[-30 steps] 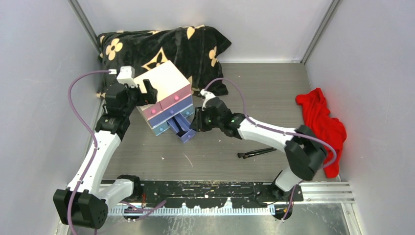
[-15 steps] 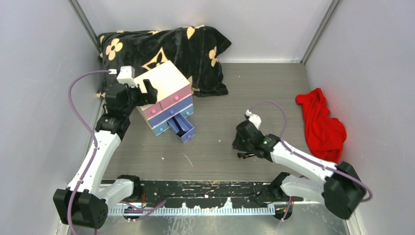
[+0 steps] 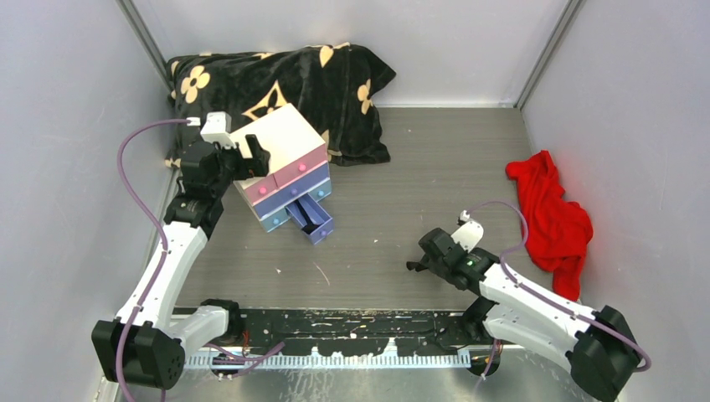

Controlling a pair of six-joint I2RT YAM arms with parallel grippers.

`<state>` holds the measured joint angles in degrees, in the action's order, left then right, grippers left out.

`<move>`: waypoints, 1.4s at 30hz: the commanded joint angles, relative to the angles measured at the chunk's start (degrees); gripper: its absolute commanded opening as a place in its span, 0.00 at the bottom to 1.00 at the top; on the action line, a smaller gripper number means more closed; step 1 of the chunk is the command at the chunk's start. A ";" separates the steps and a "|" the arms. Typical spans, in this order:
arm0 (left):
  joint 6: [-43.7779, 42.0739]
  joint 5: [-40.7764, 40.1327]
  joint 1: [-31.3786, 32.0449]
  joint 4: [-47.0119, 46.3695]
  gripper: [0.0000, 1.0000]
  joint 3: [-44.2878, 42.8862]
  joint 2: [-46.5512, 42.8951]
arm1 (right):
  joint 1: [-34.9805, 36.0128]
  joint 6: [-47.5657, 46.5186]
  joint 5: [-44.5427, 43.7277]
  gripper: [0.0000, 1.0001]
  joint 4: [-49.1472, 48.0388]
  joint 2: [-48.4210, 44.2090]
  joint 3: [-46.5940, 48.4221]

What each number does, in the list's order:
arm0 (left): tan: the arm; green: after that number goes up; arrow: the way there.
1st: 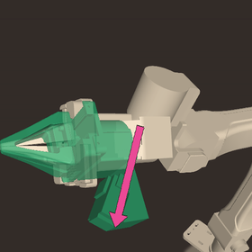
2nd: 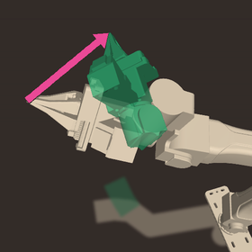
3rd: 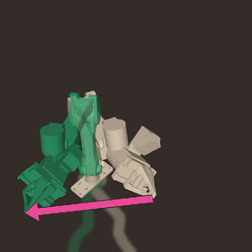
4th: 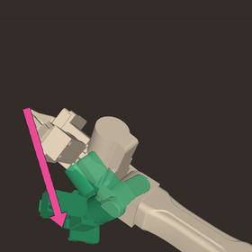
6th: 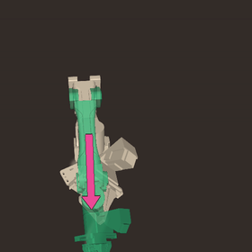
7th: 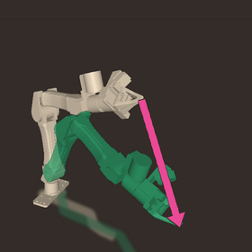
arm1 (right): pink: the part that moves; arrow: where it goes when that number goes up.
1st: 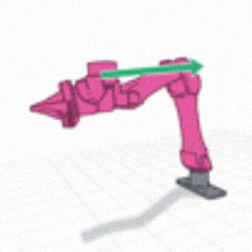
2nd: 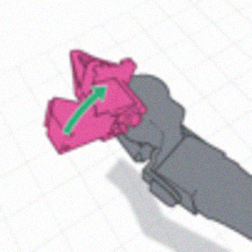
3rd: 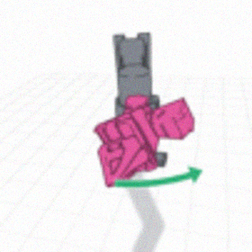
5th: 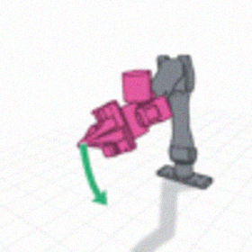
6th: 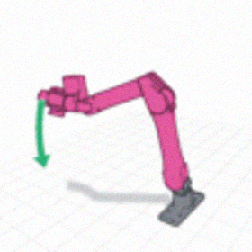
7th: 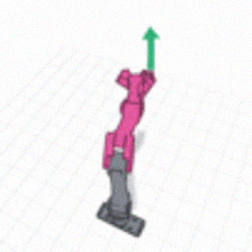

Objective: Organize the makeup
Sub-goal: Pick up the makeup brush from the center of the board.

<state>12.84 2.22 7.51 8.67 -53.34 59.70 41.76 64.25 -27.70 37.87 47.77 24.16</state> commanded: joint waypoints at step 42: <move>0.88 0.34 0.46 4.76 1.00 0.68 -0.41 | -8.22 -28.12 14.07 0.01 -7.91 11.02 16.98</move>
<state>12.88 2.22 7.55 8.69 -53.34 59.64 32.99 47.66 -18.83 27.92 55.86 30.37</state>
